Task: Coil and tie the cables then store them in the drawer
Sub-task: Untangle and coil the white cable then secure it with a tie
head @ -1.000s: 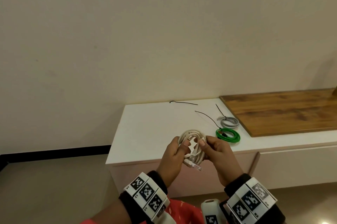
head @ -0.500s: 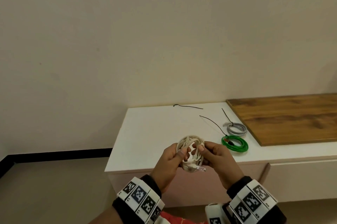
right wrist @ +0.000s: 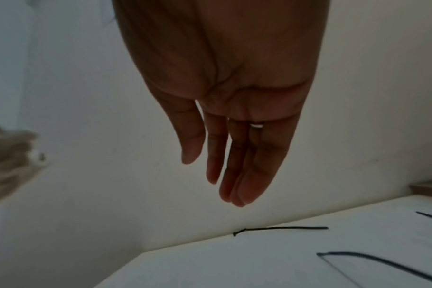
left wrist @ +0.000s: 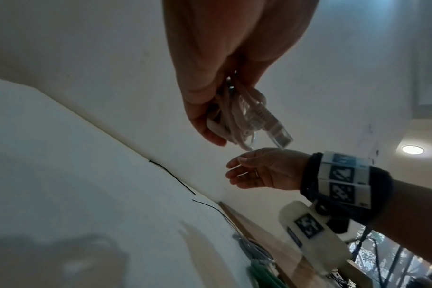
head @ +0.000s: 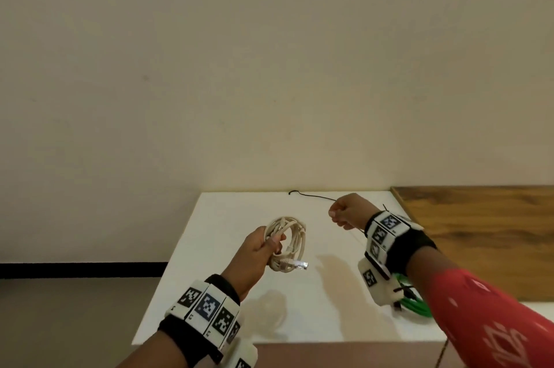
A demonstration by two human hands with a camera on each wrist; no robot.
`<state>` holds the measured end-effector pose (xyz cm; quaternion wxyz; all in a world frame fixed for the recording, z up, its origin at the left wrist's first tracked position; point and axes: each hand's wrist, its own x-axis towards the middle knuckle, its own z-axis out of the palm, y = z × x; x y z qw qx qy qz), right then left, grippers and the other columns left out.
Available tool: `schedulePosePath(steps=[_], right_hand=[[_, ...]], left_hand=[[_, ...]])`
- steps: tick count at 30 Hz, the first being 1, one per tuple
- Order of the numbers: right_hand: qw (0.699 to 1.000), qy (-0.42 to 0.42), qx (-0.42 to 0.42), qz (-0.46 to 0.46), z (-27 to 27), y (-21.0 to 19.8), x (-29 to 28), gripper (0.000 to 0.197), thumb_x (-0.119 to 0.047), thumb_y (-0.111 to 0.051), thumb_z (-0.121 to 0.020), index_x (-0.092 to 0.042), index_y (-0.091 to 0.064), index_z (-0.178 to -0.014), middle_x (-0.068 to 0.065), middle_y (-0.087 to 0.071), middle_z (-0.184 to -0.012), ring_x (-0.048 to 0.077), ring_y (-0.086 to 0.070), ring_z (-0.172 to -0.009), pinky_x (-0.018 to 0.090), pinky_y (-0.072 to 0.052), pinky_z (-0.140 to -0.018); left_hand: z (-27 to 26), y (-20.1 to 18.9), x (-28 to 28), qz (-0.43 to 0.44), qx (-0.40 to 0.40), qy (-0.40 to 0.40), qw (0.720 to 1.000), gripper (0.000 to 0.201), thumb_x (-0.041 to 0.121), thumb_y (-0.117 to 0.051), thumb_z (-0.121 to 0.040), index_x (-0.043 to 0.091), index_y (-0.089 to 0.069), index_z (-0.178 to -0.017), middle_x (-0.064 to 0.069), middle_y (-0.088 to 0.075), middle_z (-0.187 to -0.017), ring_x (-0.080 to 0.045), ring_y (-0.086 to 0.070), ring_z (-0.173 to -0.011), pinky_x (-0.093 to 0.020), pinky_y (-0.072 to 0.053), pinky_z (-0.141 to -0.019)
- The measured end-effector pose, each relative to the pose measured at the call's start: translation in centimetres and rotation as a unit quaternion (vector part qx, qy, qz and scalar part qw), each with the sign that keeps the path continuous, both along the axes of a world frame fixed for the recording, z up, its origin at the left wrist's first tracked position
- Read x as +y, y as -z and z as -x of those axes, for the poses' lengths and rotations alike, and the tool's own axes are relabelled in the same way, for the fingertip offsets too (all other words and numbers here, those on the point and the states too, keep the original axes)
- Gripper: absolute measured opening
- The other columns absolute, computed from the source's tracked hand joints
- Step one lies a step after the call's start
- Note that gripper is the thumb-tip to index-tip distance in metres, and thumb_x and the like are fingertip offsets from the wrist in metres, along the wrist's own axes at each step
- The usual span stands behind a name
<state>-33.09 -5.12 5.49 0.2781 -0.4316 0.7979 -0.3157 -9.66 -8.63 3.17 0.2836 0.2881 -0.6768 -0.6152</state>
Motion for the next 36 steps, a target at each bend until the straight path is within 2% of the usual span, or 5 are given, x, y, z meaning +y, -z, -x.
schedulePosePath(steps=[9, 18, 21, 30, 36], right_hand=[[0.985, -0.035, 0.14, -0.096, 4.0, 2.9, -15.7, 0.025, -0.007, -0.051, -0.088, 0.006, -0.062, -0.106, 0.023, -0.062, -0.108, 0.026, -0.055, -0.089, 0.038, -0.047, -0.087], [0.947, -0.099, 0.239, -0.192, 6.9, 9.4, -20.3, 0.017, -0.006, -0.045, -0.089, 0.0, -0.058, -0.098, 0.016, -0.058, -0.119, 0.031, -0.054, -0.117, 0.037, -0.043, -0.099], [0.949, -0.072, 0.253, -0.174, 5.9, 8.9, -19.1, 0.025, -0.007, -0.04, -0.092, 0.002, -0.052, -0.111, 0.02, -0.057, -0.122, 0.034, -0.054, -0.114, 0.036, -0.043, -0.093], [0.994, 0.039, 0.06, 0.086, -0.4, 1.3, -8.4, 0.022, 0.007, -0.052, -0.078, -0.012, -0.059, -0.086, 0.0, -0.063, -0.059, 0.014, -0.061, -0.057, 0.032, -0.053, -0.071], [0.985, 0.041, -0.014, 0.169, -8.8, -2.4, 3.6, 0.02, 0.007, -0.06, -0.075, -0.012, -0.067, -0.077, 0.001, -0.063, -0.056, 0.012, -0.061, -0.051, 0.021, -0.051, -0.057]], left_hand=[[2.9, 2.7, -8.3, -0.01, -0.024, -0.028, 0.999, 0.021, 0.014, -0.036, -0.097, 0.013, -0.056, -0.09, 0.002, -0.048, -0.073, -0.008, -0.049, -0.063, -0.015, -0.042, -0.054], [3.3, 4.3, -10.8, -0.026, -0.028, -0.034, 0.999, 0.023, 0.016, -0.036, -0.097, 0.011, -0.058, -0.092, 0.0, -0.049, -0.074, -0.009, -0.048, -0.066, -0.015, -0.043, -0.058], [3.0, 4.1, -10.4, -0.024, -0.031, -0.037, 0.999, 0.023, 0.017, -0.036, -0.097, 0.012, -0.058, -0.092, 0.001, -0.049, -0.073, -0.009, -0.049, -0.066, -0.019, -0.043, -0.061], [1.3, 1.9, -5.7, 0.035, -0.061, -0.053, 0.996, 0.011, 0.014, -0.036, -0.097, 0.013, -0.046, -0.092, 0.001, -0.049, -0.077, -0.009, -0.048, -0.068, -0.01, -0.041, -0.056], [-2.0, 0.0, -0.3, 0.084, -0.095, -0.062, 0.99, 0.005, 0.013, -0.036, -0.097, 0.01, -0.033, -0.094, 0.001, -0.046, -0.082, -0.008, -0.047, -0.07, -0.006, -0.041, -0.053]])
